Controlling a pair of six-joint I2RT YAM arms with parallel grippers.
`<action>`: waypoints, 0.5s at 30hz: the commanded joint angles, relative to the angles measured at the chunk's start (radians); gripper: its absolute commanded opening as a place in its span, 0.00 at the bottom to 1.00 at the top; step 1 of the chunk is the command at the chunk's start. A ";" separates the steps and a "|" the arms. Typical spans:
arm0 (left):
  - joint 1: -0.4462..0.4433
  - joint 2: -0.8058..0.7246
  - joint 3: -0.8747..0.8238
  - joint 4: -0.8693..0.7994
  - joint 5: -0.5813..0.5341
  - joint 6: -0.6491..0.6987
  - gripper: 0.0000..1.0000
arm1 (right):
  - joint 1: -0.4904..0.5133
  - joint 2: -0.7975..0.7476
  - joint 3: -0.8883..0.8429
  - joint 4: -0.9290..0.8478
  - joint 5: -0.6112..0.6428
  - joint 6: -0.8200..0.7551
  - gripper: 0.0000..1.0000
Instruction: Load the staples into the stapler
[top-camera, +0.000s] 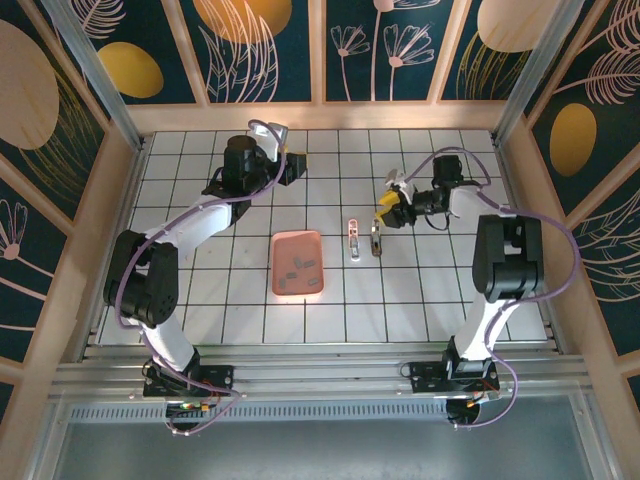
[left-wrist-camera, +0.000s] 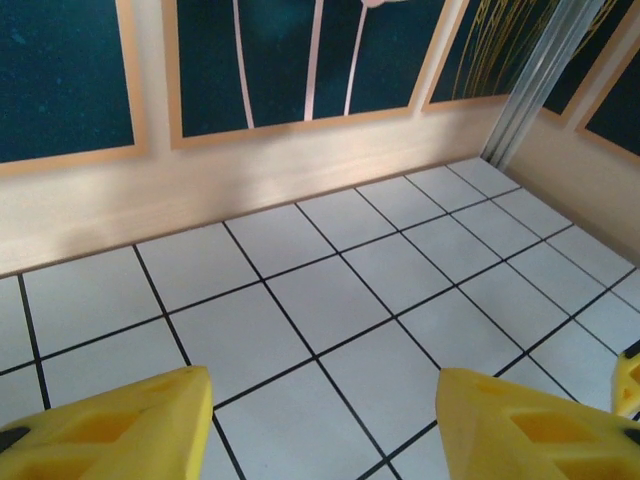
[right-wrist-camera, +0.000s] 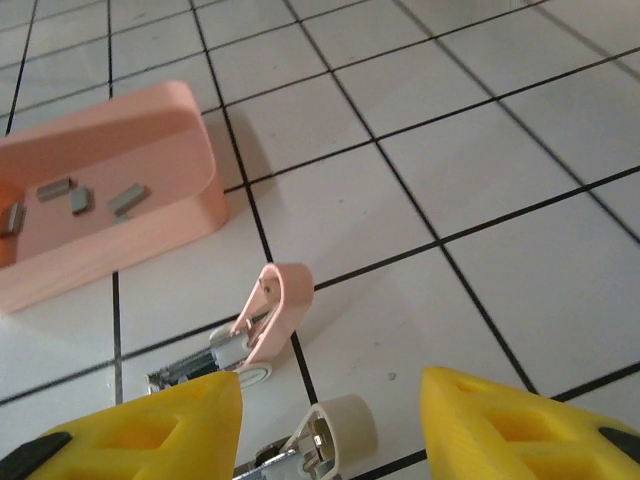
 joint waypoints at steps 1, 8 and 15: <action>-0.006 -0.023 -0.021 0.030 -0.035 -0.037 0.62 | -0.001 -0.099 -0.038 0.128 0.053 0.237 0.50; 0.008 -0.117 -0.082 -0.092 -0.149 -0.118 0.69 | 0.128 -0.205 -0.034 0.085 0.288 0.548 0.55; 0.076 -0.242 -0.223 -0.166 -0.165 -0.246 0.73 | 0.372 -0.292 -0.076 0.163 0.479 0.904 0.52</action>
